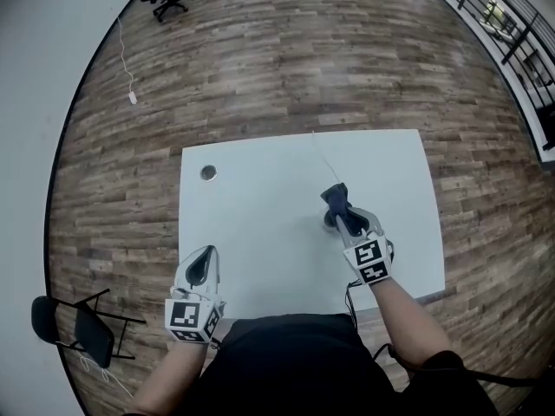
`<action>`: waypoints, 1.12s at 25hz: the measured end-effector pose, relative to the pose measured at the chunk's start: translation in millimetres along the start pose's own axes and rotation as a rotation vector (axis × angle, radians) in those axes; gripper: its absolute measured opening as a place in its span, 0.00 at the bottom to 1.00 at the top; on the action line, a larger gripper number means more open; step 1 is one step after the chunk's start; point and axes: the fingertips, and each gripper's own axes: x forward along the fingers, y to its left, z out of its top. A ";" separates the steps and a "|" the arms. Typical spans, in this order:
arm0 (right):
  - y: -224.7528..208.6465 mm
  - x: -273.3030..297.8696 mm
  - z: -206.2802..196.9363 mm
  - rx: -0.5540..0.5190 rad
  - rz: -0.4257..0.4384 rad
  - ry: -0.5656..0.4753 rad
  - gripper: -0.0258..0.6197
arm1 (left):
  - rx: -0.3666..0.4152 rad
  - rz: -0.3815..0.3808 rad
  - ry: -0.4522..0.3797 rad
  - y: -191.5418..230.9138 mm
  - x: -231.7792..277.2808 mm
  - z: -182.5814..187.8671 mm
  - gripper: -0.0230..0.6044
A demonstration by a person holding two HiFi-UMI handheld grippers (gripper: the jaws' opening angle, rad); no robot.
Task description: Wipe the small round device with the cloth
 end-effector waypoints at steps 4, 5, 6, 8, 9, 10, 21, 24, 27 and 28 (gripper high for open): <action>9.7 5.5 1.5 -0.009 0.038 0.008 0.15 | -0.002 0.008 0.008 0.8 -4.0 -4.2 0.05; 12.0 5.6 2.4 -0.020 0.048 0.008 0.15 | -0.002 0.009 0.010 0.3 -4.2 -4.5 0.05; 13.9 5.4 3.3 -0.033 0.059 0.008 0.15 | -0.001 0.009 0.012 -0.8 -4.1 -4.2 0.05; 16.8 4.7 5.2 -0.071 0.075 0.008 0.15 | 0.006 0.008 0.012 -3.6 -2.7 -2.3 0.05; 18.4 4.6 6.5 -0.095 0.080 0.010 0.15 | 0.009 0.006 0.012 -4.6 -2.0 -1.5 0.05; 20.5 4.5 8.0 -0.121 0.084 0.015 0.15 | 0.013 0.004 0.011 -5.2 -1.5 -0.9 0.05; 47.0 6.5 3.0 -0.262 0.115 0.057 0.15 | 0.025 0.003 0.012 -6.1 -3.2 -0.5 0.05; 55.7 9.1 -0.4 -0.251 0.137 0.061 0.15 | 0.022 0.004 0.013 -4.9 -2.9 -0.8 0.05; 66.3 11.8 -5.3 -0.240 0.168 0.070 0.15 | 0.022 0.002 0.013 -7.0 -3.8 -1.4 0.05; 69.2 13.0 -7.8 -0.235 0.178 0.077 0.15 | 0.023 0.001 0.012 -7.7 -3.9 -1.0 0.05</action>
